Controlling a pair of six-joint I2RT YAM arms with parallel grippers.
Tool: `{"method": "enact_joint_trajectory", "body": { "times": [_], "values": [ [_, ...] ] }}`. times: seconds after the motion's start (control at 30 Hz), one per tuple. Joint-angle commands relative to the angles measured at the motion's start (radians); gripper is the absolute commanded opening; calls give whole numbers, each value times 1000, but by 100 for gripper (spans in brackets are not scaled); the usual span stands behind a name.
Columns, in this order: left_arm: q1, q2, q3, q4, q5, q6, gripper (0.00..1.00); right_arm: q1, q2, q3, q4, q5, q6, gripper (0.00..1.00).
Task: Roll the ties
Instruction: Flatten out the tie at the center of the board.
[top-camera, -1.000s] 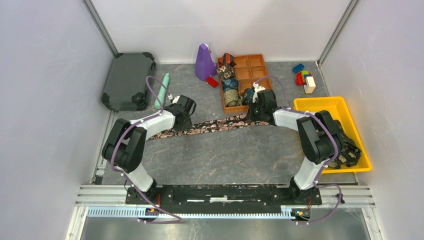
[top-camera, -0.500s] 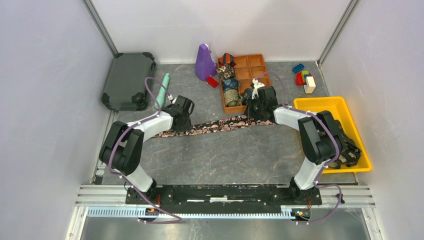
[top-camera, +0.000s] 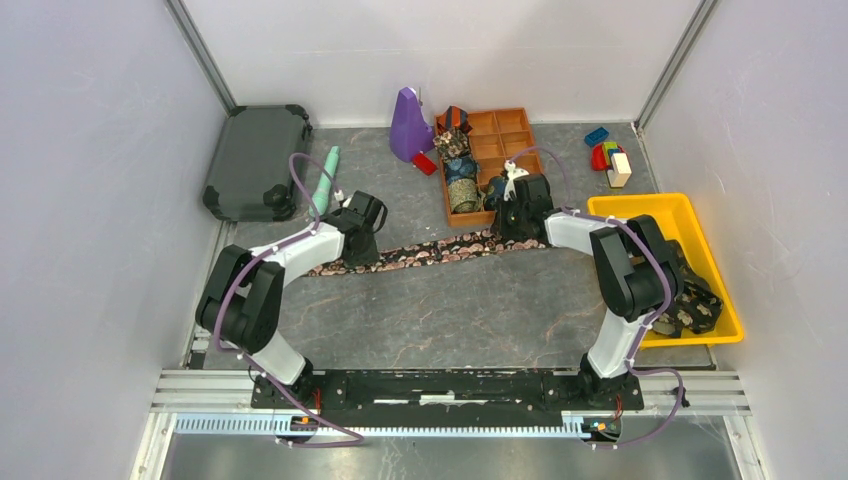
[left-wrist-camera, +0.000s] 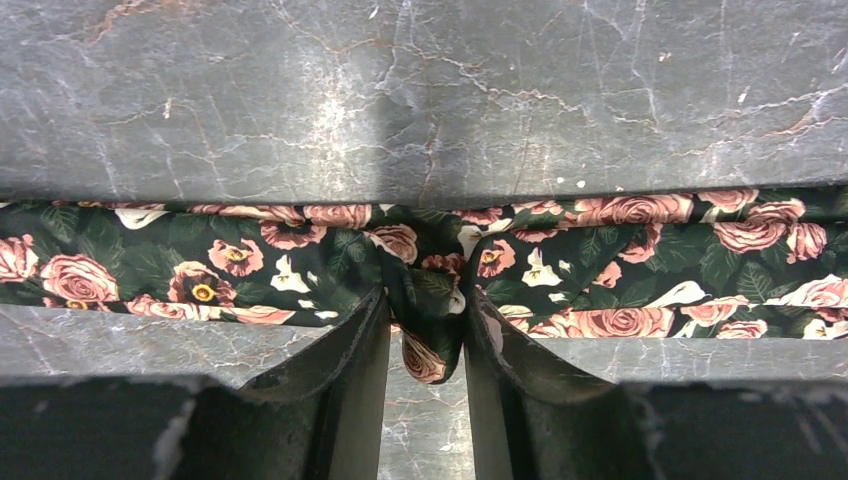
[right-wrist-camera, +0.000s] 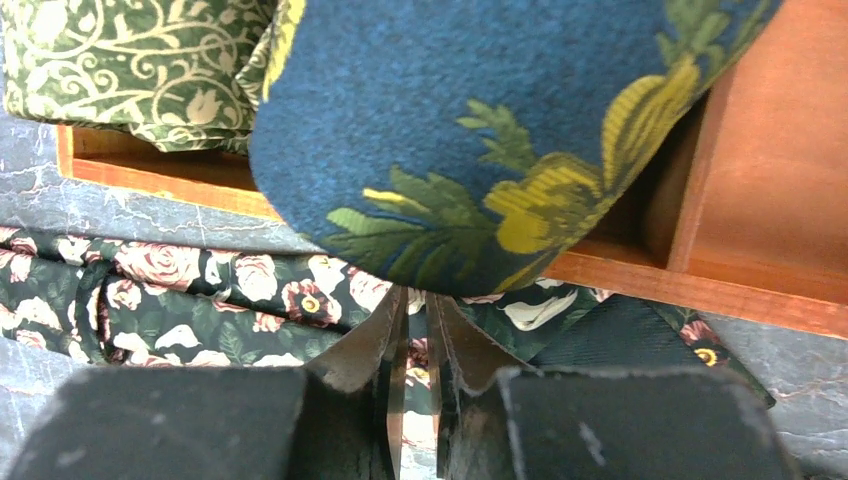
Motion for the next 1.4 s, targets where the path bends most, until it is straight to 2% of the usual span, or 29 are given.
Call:
{"method": "enact_joint_trajectory", "body": {
  "times": [0.0, 0.07, 0.2, 0.23, 0.4, 0.7, 1.23, 1.27, 1.37],
  "values": [
    [3, -48, 27, -28, -47, 63, 39, -24, 6, -12, 7, 18, -16, 18],
    [8, -62, 22, -33, -59, 68, 34, -31, 4, -13, 4, 17, -18, 18],
    [40, -78, 14, -47, -71, 78, 16, -44, 0, -16, -3, 18, -24, 17],
    [49, -82, 11, -49, -71, 80, 14, -47, -3, -18, -5, 18, -24, 17],
    [78, -121, -15, -41, -129, 76, 12, -60, -9, -23, -15, 21, -30, 17],
    [128, -125, -62, -2, -131, 48, 12, -62, -16, -36, -30, 27, -33, 16],
    [173, -84, -46, 2, -192, -32, 21, -68, -47, -59, -83, 86, -35, 16],
    [176, -82, -47, 2, -190, -33, 24, -67, -50, -61, -87, 91, -35, 16],
    [177, -84, -50, 3, -160, -27, 55, -67, -66, -78, -87, 101, -35, 16]
  ]
}}
